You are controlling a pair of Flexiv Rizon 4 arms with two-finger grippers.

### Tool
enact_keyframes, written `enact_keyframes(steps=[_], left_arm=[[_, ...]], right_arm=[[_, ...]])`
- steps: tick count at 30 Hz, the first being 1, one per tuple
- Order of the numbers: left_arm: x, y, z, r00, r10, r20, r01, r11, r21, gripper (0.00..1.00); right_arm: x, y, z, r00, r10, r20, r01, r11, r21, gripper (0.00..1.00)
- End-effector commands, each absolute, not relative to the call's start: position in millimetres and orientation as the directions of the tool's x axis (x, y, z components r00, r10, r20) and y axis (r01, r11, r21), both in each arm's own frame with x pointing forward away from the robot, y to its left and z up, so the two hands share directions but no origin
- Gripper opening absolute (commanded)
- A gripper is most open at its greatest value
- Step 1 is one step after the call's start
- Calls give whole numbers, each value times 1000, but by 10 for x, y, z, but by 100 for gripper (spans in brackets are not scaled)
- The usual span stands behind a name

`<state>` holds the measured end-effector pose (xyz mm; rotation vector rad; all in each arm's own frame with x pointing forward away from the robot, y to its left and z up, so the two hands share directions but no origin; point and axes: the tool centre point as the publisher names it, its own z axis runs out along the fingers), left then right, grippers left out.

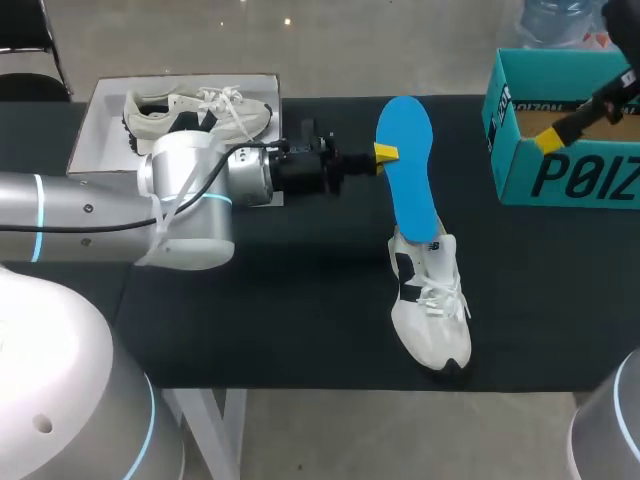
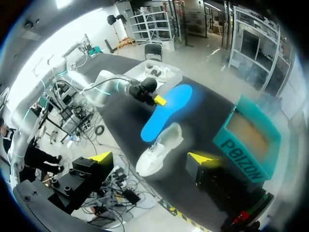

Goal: Take the shoe out of the shoebox, open the shoe tongue, remove and reinsert the insole, then place the shoe into the shoebox

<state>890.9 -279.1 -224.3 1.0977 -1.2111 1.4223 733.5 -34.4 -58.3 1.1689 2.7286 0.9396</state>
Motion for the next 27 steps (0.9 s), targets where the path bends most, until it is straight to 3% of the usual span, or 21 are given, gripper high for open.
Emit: enact_keyframes(steps=[1,20,21,23,25,27], left_arm=[[8906,-2788,-2249,-161,102,982,-985,-74,-154,0],[8906,-2788,-2249,-161,102,982,-985,-74,-154,0],[8922,-2786,-2225,-265,126,956,-962,-95,-254,0],[8933,-2768,-2143,-320,237,917,-947,-106,-303,0],[8908,-2740,-2079,-474,305,826,-876,-64,-479,0],[8934,-2713,-2051,-545,285,788,-836,-121,-535,0]], right_arm=[[7332,-341,-604,-717,667,202,649,534,542,100],[7332,-341,-604,-717,667,202,649,534,542,100],[7332,-341,-604,-717,667,202,649,534,542,100],[7332,-341,-604,-717,667,202,649,534,542,100],[7332,-341,-604,-717,667,202,649,534,542,100],[7332,-341,-604,-717,667,202,649,534,542,100]])
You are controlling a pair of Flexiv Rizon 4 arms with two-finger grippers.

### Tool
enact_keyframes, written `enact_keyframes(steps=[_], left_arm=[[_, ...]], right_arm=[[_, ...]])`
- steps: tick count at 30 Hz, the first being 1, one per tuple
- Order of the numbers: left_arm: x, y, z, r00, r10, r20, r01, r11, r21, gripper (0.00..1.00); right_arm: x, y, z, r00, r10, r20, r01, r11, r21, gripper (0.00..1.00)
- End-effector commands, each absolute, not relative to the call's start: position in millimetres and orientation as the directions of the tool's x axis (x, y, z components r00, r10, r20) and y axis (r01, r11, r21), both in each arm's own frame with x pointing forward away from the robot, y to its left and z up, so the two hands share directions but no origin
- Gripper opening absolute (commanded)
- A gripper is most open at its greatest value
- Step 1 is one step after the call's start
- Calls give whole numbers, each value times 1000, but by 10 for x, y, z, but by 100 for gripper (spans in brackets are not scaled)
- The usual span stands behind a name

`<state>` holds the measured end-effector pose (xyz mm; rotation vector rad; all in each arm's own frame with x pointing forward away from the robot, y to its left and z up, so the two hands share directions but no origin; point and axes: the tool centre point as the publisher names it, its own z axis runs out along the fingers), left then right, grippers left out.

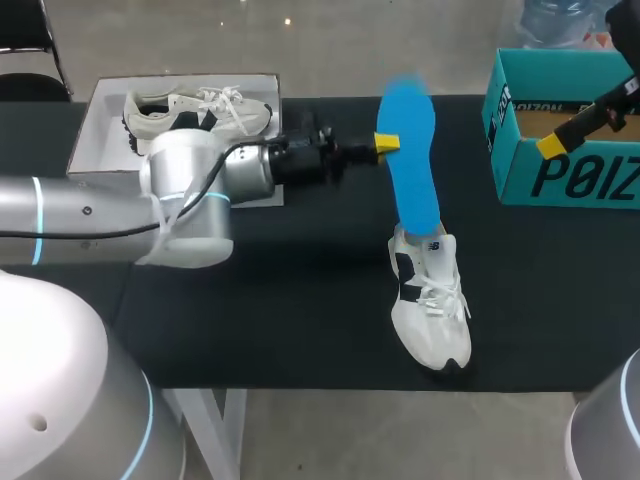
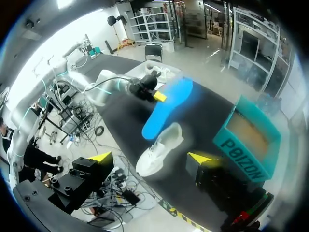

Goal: Take the shoe out of the shoebox, open the shoe tongue, remove and reinsert the insole, then place the shoe into the shoebox

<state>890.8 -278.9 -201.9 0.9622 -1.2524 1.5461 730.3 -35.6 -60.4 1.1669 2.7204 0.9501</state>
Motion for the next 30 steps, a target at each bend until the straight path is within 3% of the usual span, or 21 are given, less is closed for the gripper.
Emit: enact_keyframes(steps=[1,6,12,20,30], left_arm=[[8927,-2683,-2015,-584,351,732,-802,-105,-589,0],[8964,-2622,-2009,-801,215,558,-588,-109,-802,0],[8994,-2581,-1878,-928,143,345,-362,-118,-925,0],[9004,-2561,-1720,-989,39,143,-147,-124,-981,0],[9022,-2569,-1716,-984,-8,175,-174,-106,-979,0]], right_arm=[[7332,-341,-604,-717,667,202,649,534,542,100],[7332,-341,-604,-717,667,202,649,534,542,100],[7332,-341,-604,-717,667,202,649,534,542,100],[7332,-341,-604,-717,667,202,649,534,542,100],[7332,-341,-604,-717,667,202,649,534,542,100]])
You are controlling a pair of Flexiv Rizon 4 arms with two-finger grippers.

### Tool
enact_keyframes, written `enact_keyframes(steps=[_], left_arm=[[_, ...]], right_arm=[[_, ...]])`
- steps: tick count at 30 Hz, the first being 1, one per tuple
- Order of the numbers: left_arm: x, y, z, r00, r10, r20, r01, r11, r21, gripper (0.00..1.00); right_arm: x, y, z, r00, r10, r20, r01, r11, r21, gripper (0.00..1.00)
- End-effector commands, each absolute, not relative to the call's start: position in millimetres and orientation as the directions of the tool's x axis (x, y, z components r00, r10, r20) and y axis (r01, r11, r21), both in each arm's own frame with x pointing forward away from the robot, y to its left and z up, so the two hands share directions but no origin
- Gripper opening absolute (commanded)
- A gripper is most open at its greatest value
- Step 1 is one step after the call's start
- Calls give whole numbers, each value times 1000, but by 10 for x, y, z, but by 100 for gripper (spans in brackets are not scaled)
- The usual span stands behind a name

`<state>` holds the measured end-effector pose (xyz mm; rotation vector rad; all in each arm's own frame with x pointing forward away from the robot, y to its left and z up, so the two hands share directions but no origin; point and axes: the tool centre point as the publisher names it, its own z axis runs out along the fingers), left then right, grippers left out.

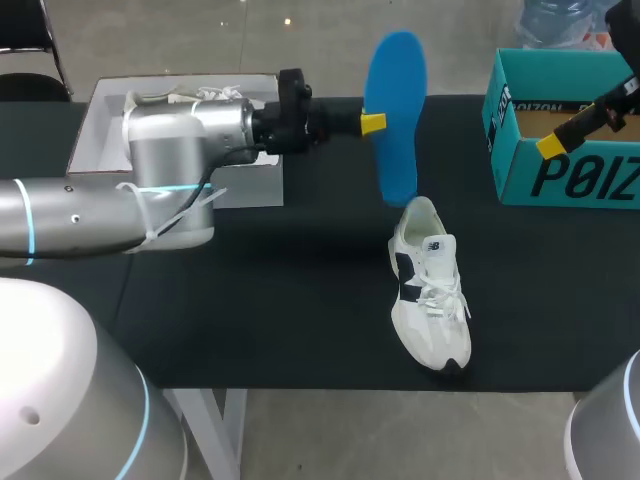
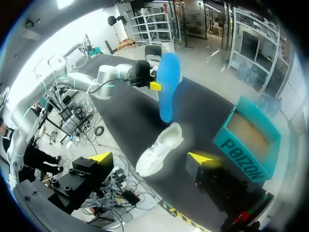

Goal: Take the shoe out of the shoebox, open the shoe tongue, remove and reinsert the insole, then place the shoe into the shoebox

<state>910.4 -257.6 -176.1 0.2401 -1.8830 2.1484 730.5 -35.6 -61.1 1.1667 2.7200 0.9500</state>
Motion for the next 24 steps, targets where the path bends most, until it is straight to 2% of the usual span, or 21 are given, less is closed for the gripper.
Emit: enact_keyframes(steps=[1,17,24], left_arm=[[9022,-2569,-1716,-984,-8,175,-174,-106,-979,0],[9022,-2569,-1716,-984,-8,175,-174,-106,-979,0],[9003,-2492,-1699,-969,24,-245,243,-58,-968,0]], right_arm=[[7332,-341,-604,-717,667,202,649,534,542,100],[7332,-341,-604,-717,667,202,649,534,542,100],[7332,-341,-604,-717,667,202,649,534,542,100]])
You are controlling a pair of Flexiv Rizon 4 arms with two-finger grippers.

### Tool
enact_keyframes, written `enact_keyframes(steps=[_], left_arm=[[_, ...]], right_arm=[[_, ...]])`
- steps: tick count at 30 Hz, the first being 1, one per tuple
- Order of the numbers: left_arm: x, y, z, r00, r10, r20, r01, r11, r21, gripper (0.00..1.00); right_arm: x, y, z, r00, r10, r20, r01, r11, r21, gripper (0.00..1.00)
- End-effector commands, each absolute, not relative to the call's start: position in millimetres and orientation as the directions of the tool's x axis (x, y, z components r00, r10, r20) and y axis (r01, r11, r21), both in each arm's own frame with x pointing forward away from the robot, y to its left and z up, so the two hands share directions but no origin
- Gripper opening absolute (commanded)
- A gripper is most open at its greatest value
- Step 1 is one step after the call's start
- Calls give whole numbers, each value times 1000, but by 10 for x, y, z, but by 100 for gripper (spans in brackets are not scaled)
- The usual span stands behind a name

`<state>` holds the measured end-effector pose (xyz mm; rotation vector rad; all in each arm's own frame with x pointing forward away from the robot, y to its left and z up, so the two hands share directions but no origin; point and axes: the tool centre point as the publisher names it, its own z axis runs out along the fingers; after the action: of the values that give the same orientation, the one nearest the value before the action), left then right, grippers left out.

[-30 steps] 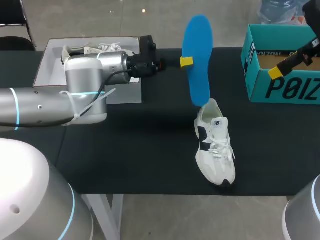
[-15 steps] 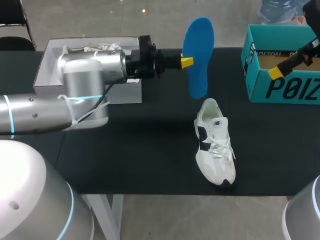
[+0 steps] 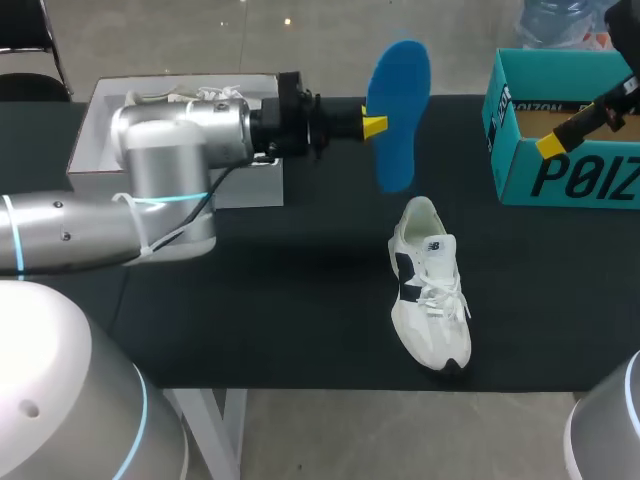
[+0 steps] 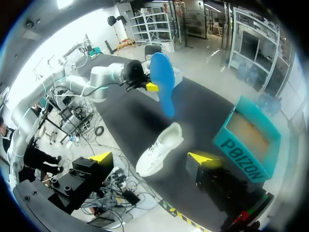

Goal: Take the shoe out of the shoebox, open the shoe tongue, remove and reinsert the insole, then place the shoe into the shoebox

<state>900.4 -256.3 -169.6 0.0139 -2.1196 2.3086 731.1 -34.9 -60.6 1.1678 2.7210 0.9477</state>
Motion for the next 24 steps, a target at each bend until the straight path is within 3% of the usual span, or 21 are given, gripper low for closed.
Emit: enact_keyframes(steps=[1,11,24], left_arm=[[9000,-2478,-1696,-953,28,-302,301,-36,-953,0],[8921,-2447,-1618,-759,63,-648,648,-30,-761,0],[8910,-2462,-1609,-760,63,-647,647,-21,-762,0]], right_arm=[[7332,-341,-604,-717,667,202,649,534,542,100],[7332,-341,-604,-717,667,202,649,534,542,100],[7332,-341,-604,-717,667,202,649,534,542,100]])
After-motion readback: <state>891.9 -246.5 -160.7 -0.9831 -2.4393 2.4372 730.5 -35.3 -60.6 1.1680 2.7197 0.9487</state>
